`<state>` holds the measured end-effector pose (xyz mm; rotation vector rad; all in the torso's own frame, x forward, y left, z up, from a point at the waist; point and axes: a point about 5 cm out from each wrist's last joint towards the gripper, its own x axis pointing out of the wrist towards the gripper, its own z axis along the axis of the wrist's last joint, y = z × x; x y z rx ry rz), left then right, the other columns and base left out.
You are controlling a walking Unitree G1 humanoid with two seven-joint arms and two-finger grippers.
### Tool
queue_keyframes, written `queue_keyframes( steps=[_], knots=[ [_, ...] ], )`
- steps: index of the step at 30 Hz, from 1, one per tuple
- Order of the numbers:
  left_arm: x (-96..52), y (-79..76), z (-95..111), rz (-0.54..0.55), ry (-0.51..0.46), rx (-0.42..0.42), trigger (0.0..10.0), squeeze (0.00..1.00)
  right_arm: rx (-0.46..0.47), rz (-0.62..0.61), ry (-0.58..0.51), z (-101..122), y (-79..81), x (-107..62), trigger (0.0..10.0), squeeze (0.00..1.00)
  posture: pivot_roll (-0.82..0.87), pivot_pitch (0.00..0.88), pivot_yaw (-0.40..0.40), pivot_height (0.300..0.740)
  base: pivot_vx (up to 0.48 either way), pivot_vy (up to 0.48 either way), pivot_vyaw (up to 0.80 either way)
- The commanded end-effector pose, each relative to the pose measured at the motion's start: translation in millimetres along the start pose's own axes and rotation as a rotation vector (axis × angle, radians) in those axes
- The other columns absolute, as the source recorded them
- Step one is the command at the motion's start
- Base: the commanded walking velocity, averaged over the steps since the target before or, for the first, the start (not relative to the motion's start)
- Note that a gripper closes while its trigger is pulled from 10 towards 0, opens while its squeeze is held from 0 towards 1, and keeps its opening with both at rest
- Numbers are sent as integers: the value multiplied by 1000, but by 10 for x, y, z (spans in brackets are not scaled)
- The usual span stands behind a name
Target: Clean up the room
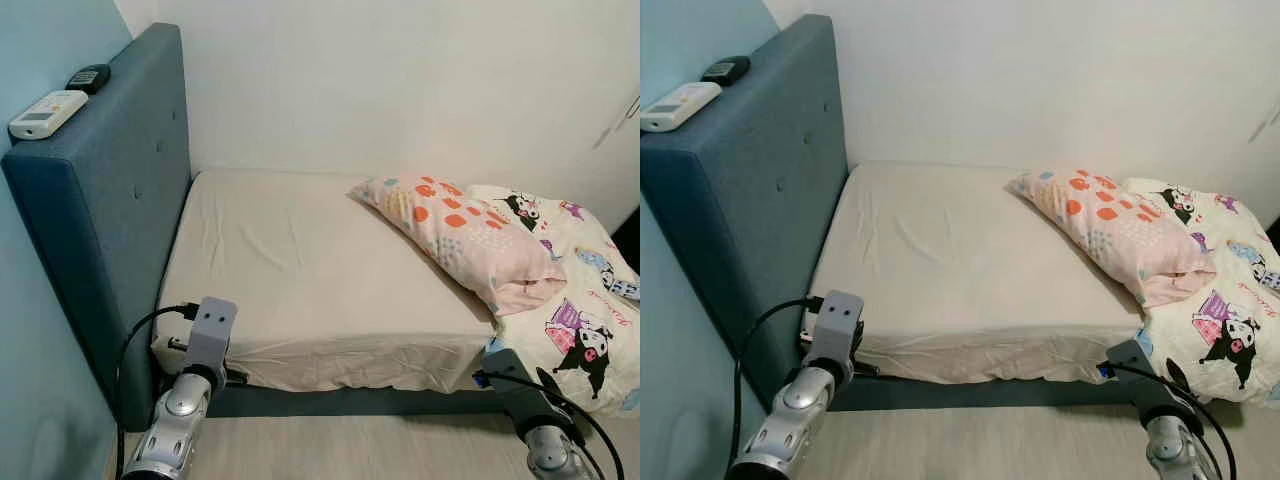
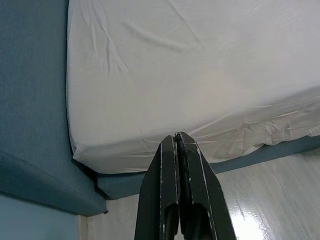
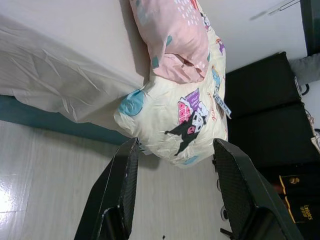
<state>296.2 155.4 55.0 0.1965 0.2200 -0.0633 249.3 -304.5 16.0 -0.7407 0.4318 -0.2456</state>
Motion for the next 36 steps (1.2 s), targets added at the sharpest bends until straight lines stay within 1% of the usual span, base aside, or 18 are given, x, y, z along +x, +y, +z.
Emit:
queue_keyframes(
  steps=[1,15,17,19,20,22,26,27,28,32,34,36],
  knots=[
    [-13,12,-15,2,11,9,10000,0,-8,-6,22,-91,-60,-25,10000,0,145,30,-171,740,0,0,0],
    [-5,38,4,5,9,11,10000,0,-7,-6,15,-93,-47,-39,10000,0,152,36,-157,740,0,0,0],
    [7,52,16,3,8,14,10000,0,-7,-6,13,-76,-36,-33,10000,0,148,39,-132,740,0,0,0],
    [12,57,21,2,8,15,10000,0,-6,-6,12,-69,-31,-31,10000,0,148,39,-132,740,0,0,0],
    [19,66,26,0,8,16,10000,0,-6,-6,10,-56,-21,-27,10000,0,146,40,-109,740,0,0,0],
    [27,72,32,-5,8,22,10000,0,-5,-5,8,-40,-5,-23,10000,0,143,37,-96,740,0,0,0],
    [29,68,34,-12,7,30,10000,0,-5,-5,7,-32,4,-22,10000,0,143,37,-96,740,0,0,0],
    [35,75,35,-20,8,40,10000,0,-5,-4,5,-15,21,-18,10000,0,142,37,-65,740,0,0,0],
    [40,81,40,-25,9,44,10000,0,-4,-4,3,1,38,-14,10000,0,145,34,-59,740,0,0,0],
    [50,96,59,-29,6,51,10000,0,-3,-3,1,24,64,-10,10000,0,149,39,-53,740,0,0,0],
    [57,116,69,-30,4,56,10000,0,-3,-2,-1,46,91,-7,10000,0,149,41,-34,740,0,0,0],
    [65,120,79,-34,3,65,10000,0,-2,-2,-3,64,107,-3,10000,0,148,37,-31,740,0,0,0]
  ],
)
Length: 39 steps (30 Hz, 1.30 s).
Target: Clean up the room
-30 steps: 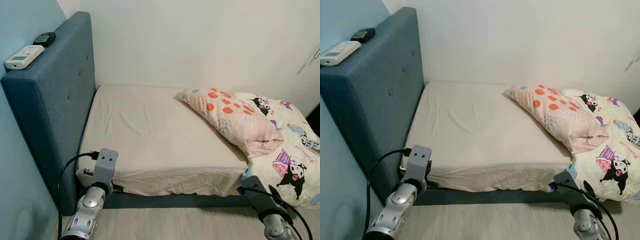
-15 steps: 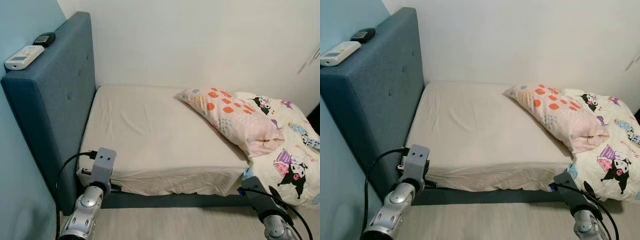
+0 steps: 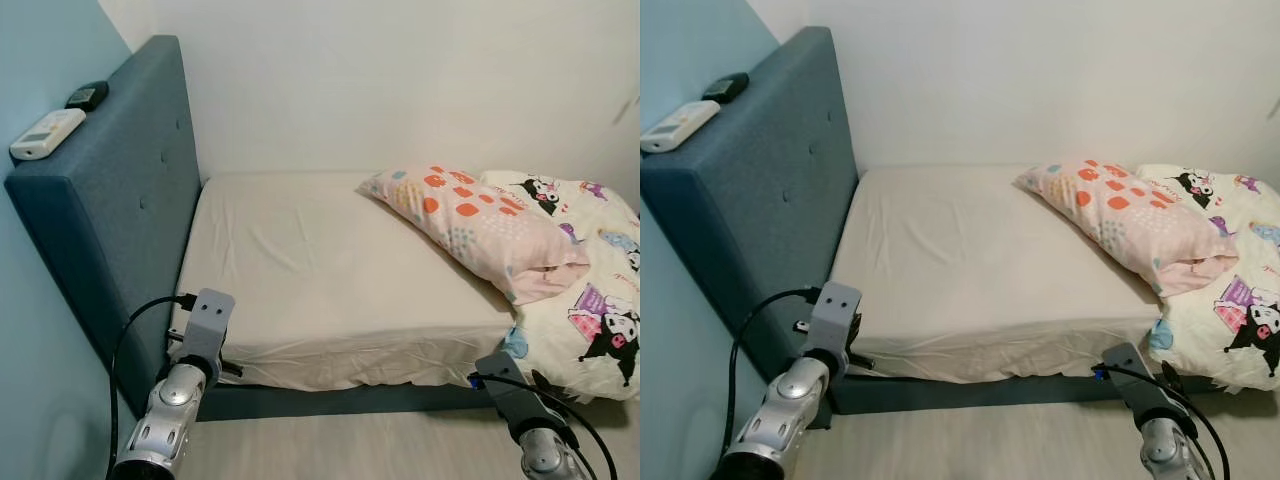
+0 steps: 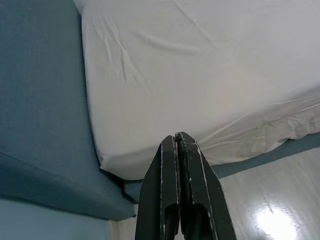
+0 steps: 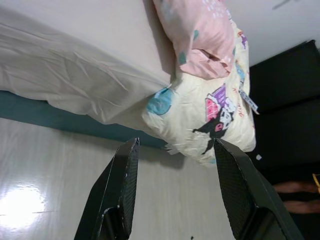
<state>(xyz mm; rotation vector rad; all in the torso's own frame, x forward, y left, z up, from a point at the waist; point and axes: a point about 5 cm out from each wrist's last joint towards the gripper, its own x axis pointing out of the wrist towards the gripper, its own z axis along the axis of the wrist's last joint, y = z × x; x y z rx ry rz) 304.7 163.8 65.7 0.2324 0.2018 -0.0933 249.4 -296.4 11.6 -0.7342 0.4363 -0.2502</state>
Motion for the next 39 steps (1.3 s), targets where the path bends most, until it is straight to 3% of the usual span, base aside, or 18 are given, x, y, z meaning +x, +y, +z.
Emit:
queue_keyframes(
  steps=[1,15,28,39],
  knots=[
    [10,10,-24,-13,21,28,10000,0,-8,0,-10,49,27,12,10000,0,146,42,-29,740,0,0,0],
    [43,-50,-20,-37,23,22,10000,0,-7,-1,-17,96,100,2,10000,0,103,32,-15,740,0,0,0],
    [46,-15,-27,-50,28,37,10000,0,-7,-2,-24,147,165,-8,10000,0,91,33,8,740,0,0,0],
    [44,-93,-46,-72,33,34,10000,0,0,-1,-17,148,184,-13,10000,0,84,42,21,740,0,0,0]
  ],
)
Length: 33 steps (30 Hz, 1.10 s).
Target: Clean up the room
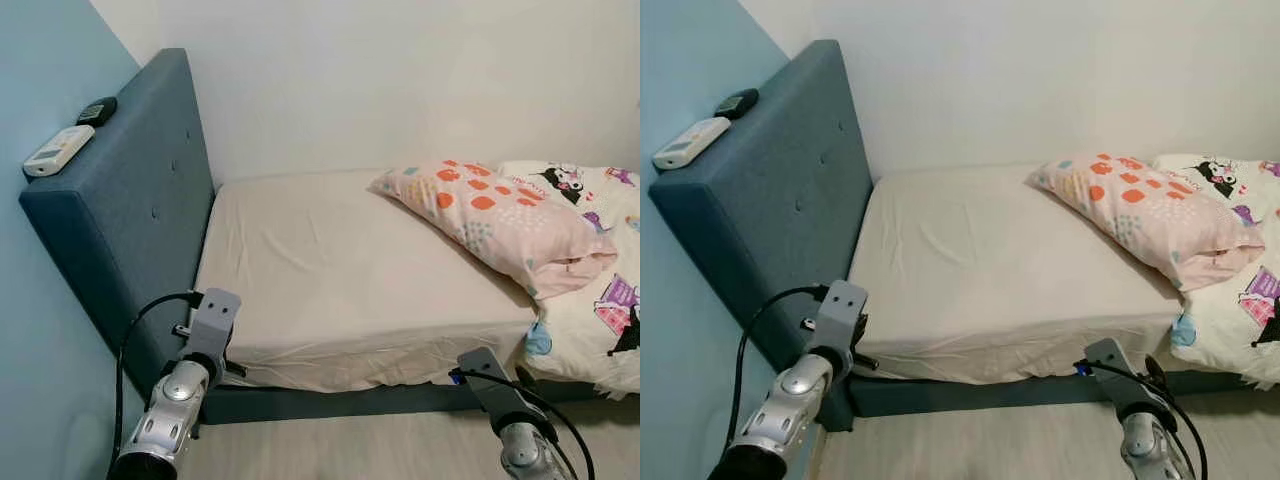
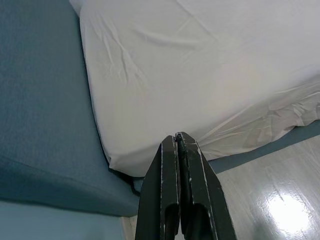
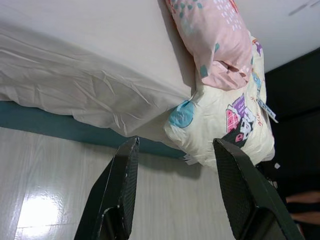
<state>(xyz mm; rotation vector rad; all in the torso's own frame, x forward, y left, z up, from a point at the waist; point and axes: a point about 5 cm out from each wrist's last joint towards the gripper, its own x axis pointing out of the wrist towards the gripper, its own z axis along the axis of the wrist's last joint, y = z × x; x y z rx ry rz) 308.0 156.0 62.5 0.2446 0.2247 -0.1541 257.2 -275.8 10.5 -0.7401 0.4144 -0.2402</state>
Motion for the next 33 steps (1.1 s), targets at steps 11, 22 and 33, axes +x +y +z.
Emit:
queue_keyframes(
  steps=[11,22,33],
  knots=[
    [-18,22,-79,14,29,-3,10000,0,766,-81,223,460,-78,219,10000,0,66,48,29,740,0,0,0],
    [2,-49,-66,21,26,-24,10000,0,1013,454,45,1137,591,127,10000,0,84,46,9,740,0,0,0],
    [-78,-23,-196,73,38,-15,10000,0,583,493,39,889,1006,-240,10000,0,74,37,-8,740,0,0,0]
  ],
)
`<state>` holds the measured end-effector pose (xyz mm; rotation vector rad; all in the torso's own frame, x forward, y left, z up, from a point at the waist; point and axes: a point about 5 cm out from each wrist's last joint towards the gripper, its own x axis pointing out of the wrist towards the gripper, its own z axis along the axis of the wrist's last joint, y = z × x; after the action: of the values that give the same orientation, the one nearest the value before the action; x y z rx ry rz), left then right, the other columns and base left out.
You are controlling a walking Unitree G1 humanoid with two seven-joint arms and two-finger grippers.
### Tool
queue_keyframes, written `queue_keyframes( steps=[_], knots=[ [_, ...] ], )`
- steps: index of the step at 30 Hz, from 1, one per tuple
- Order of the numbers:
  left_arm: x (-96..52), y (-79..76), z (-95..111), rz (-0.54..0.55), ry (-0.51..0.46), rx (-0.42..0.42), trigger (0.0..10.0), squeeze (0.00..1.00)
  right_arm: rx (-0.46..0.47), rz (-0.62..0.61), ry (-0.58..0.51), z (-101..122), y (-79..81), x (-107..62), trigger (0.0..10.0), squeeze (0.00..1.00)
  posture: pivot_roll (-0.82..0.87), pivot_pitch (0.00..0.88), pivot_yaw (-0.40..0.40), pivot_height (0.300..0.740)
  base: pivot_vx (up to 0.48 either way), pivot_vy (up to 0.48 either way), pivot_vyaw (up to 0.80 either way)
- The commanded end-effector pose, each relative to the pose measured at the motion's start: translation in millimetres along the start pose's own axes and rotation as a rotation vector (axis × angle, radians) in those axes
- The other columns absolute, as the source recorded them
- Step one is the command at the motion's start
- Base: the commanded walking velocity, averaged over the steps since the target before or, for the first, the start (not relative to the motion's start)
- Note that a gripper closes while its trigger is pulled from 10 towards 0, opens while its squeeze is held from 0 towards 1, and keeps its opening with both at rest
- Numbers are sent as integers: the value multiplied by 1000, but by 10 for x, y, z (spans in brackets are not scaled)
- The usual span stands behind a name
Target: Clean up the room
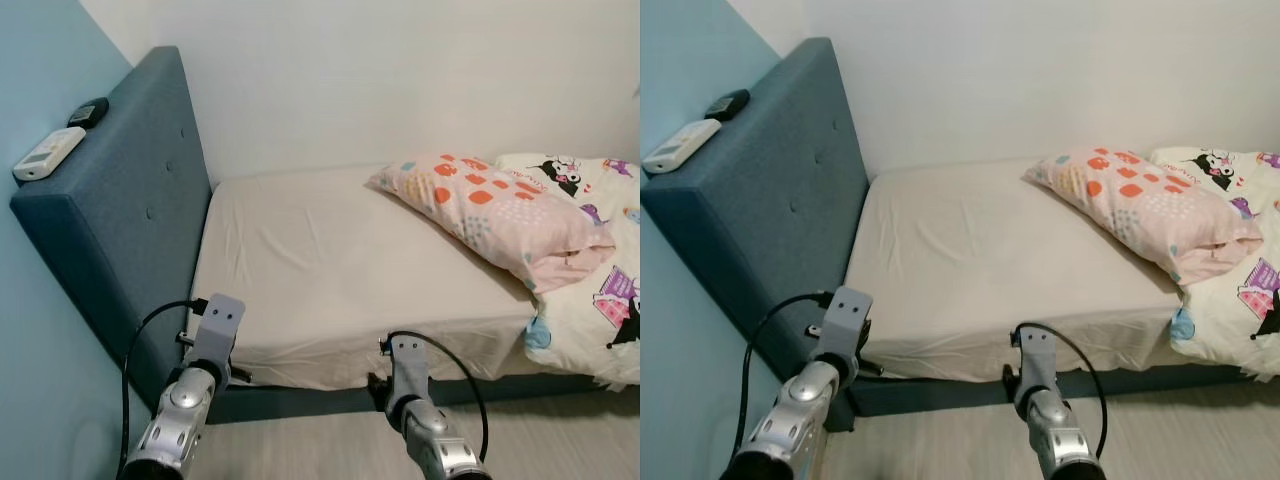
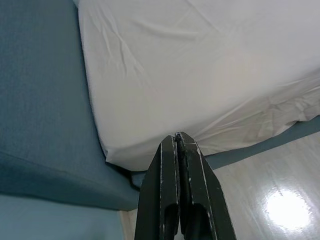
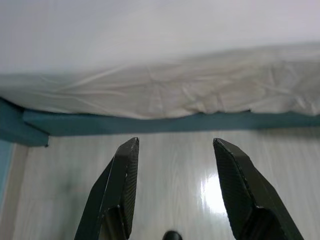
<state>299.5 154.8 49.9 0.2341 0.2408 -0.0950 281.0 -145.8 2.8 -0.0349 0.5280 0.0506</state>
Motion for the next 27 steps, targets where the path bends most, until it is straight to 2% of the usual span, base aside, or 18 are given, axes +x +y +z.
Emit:
queue_keyframes(
  steps=[1,3,5,17,27],
  knots=[
    [-25,34,-63,19,16,4,10000,0,-25,36,-9,37,38,-7,10000,0,74,37,-8,740,0,0,0],
    [-17,38,-59,37,19,-11,10000,0,36,63,-11,51,41,-7,10000,0,73,30,-3,740,0,0,0],
    [1,28,-47,40,20,-16,10000,0,58,43,-45,94,20,0,10000,0,71,25,2,740,0,0,0],
    [93,0,60,21,-4,-10,10000,0,74,33,-56,186,130,20,10000,0,81,9,4,740,0,0,0],
    [127,17,83,18,-4,-1,10000,0,95,-28,-38,213,46,48,10000,0,82,0,2,740,0,0,0]
  ],
)
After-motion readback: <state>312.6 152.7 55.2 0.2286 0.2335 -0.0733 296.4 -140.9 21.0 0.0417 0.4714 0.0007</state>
